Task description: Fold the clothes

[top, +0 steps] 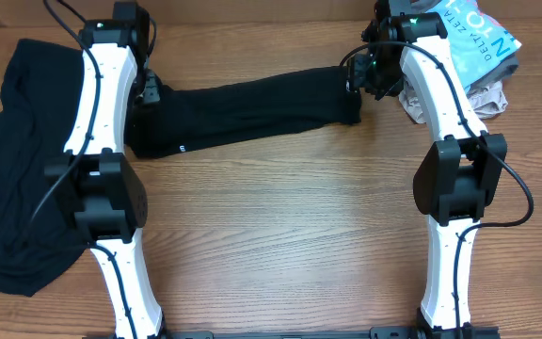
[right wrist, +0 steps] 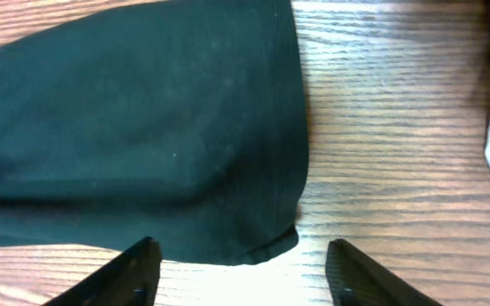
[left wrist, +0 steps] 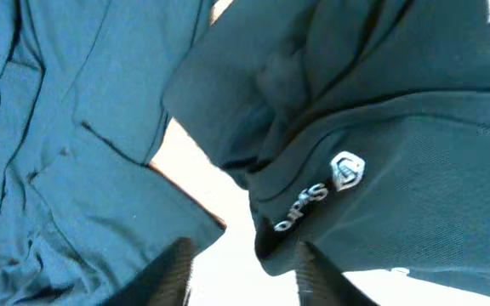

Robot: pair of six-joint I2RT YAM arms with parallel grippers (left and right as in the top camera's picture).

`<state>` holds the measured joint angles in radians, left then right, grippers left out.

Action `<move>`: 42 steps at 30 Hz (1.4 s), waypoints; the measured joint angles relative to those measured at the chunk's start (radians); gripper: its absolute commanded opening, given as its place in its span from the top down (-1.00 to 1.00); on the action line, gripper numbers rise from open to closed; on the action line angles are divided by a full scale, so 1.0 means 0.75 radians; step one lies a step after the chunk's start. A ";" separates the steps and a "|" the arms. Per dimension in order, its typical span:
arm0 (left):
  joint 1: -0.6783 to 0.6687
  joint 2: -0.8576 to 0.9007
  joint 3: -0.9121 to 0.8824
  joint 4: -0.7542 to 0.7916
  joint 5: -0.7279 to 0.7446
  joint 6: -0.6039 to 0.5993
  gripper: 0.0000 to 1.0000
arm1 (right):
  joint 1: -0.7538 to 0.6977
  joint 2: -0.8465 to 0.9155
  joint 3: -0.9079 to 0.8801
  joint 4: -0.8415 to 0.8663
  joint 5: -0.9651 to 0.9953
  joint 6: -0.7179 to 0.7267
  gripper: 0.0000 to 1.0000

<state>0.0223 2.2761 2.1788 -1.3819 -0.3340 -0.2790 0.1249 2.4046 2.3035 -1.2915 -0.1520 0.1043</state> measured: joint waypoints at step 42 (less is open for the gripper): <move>0.049 -0.007 0.144 -0.114 0.012 -0.079 -0.57 | -0.075 0.201 -0.010 -0.119 -0.276 -0.027 0.92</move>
<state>0.0589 2.2711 2.2868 -1.4677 -0.3252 -0.3386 0.0689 2.5557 2.2959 -1.3808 -0.3588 0.0837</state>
